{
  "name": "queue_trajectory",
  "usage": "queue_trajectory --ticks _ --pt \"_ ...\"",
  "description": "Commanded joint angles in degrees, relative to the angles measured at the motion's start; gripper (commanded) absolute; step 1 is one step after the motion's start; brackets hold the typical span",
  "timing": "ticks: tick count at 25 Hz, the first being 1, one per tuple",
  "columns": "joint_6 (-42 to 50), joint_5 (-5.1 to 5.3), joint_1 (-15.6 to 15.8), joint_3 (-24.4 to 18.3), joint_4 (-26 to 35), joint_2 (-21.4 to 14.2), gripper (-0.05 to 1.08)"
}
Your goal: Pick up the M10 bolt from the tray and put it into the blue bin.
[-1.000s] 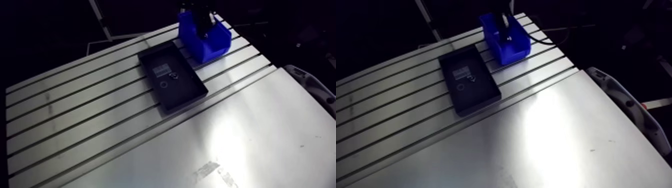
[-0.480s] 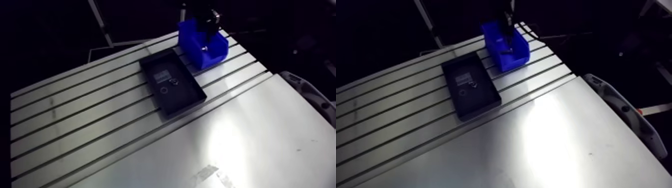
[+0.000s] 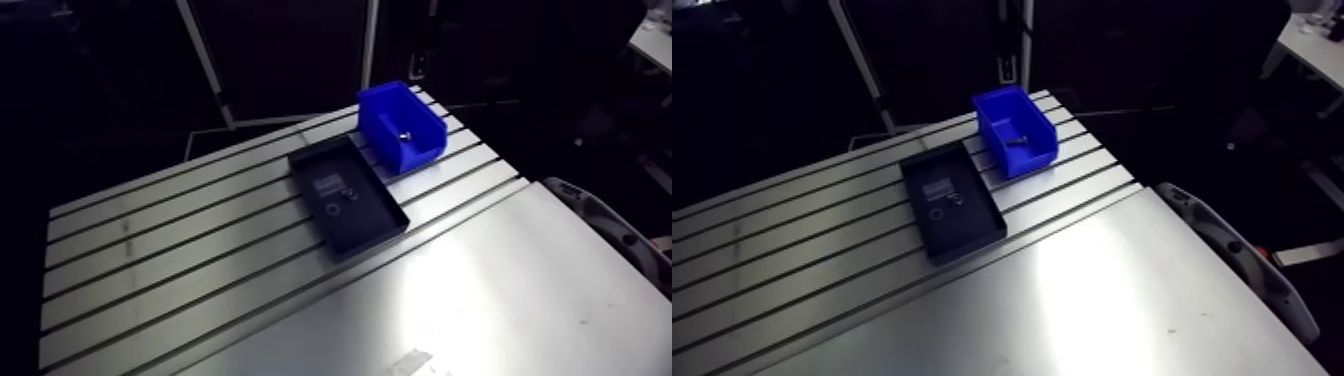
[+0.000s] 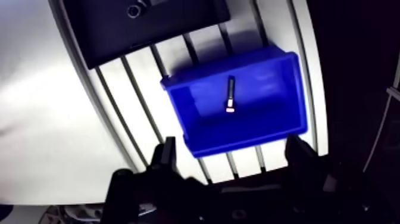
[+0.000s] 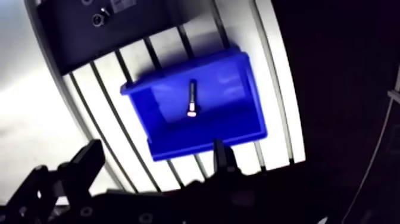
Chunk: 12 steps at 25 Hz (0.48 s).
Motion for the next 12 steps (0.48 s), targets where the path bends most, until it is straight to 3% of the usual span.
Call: queue_trajectory --ticks 1,5,12 --pt "46.31 4.34 5.29 -11.14 16.46 -2.24 0.01" --pt "65.04 4.34 8.37 -11.75 17.25 -3.56 0.01" --pt "82.36 3.99 15.31 -11.23 19.01 -9.01 0.01"
